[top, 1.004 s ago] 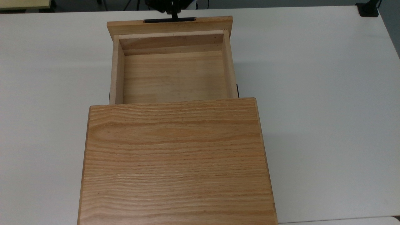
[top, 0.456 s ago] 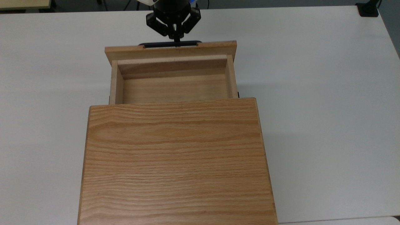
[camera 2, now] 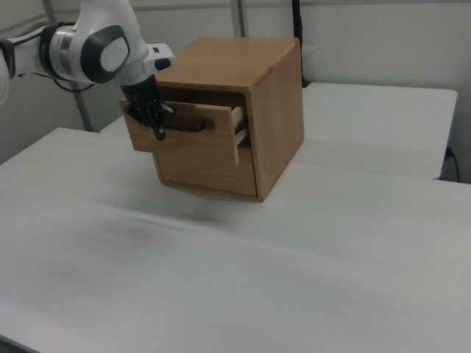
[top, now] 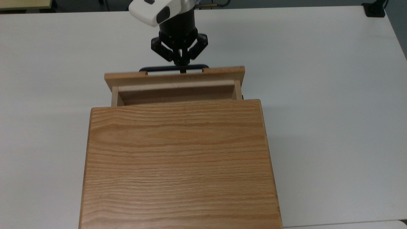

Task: Close the drawer by sliding it
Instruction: 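Push the drawer handle with the gripper into the wooden cabinet, then open the gripper and lift it away from the closed drawer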

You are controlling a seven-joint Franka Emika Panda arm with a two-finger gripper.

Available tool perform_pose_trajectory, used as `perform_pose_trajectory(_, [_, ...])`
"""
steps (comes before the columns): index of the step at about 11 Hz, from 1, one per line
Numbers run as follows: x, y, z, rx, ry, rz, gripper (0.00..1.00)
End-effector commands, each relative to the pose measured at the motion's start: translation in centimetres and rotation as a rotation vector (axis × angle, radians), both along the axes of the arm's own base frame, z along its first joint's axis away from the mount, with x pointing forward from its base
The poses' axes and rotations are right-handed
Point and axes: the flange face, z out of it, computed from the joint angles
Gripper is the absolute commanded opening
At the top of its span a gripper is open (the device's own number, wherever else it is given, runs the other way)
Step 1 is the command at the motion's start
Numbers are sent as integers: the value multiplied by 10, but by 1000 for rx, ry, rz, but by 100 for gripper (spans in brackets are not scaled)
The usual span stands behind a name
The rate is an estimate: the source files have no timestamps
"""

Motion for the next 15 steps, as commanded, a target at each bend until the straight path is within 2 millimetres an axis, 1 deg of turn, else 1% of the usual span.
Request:
perform_pose_trajectory(1, [25,4,-2,39,-107,-47,0])
perform_pose_trajectory(2, [33,1,1,48,-170,-72,0])
perform_pose_trajectory(3, [39,-1,-1,54,-208,-95,0])
perform_pose_trajectory(5, [56,2,-1,54,-241,-103,0])
perform_pose_trajectory(6, [63,-1,1,58,-253,-125,0])
perform_pose_trajectory(9, [63,-3,3,64,-255,-138,0])
perform_pose_trajectory(10, [59,-5,8,64,-252,-136,0])
perform_pose_trajectory(11, [44,-12,9,61,-199,-135,4])
perform_pose_trajectory(12, [24,-26,19,59,-125,-150,15])
perform_pose_trajectory(13, [4,-38,25,53,-9,-159,44])
perform_pose_trajectory(14, [-15,-49,32,37,91,-153,84])
perform_pose_trajectory(15, [-34,-54,43,29,159,-131,100])
